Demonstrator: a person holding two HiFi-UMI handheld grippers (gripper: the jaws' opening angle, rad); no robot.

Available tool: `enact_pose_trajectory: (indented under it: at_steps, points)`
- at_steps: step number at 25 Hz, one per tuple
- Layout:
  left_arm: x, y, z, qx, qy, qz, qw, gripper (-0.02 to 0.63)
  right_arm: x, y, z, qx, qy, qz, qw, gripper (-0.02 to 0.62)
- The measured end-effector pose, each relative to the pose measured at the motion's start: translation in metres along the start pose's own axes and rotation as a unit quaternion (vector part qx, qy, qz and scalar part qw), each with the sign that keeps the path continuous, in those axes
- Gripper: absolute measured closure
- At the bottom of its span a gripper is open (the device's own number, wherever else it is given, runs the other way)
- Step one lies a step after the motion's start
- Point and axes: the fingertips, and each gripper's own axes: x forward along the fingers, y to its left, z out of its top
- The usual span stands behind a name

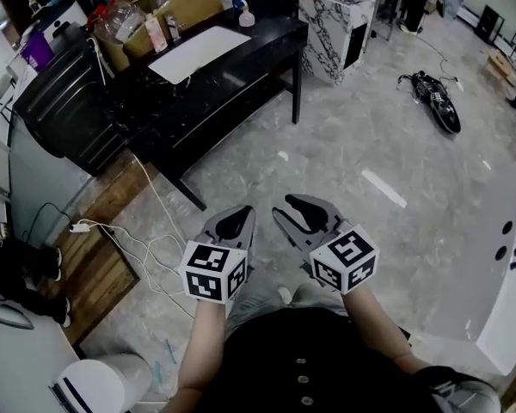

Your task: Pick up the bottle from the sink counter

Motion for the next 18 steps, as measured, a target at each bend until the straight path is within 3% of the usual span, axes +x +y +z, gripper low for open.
enact_pose_trajectory:
  at_steps: [6,13,18]
  points:
    - [0.015,0.018,0.009,-0.015,-0.018,0.017,0.9996,0.589,0.011,-0.023,-0.007,0.014,0.003,-0.007,1.0,0.453]
    - [0.051,0.016,0.037,-0.015,-0.034,-0.033,0.9988,0.589,0.023,-0.064,0.002,0.028,-0.007,-0.043,0.999,0.451]
    - [0.086,0.032,0.047,-0.021,-0.028,-0.053,0.998,0.589,0.05,-0.087,0.016,0.033,-0.018,-0.042,0.998,0.451]
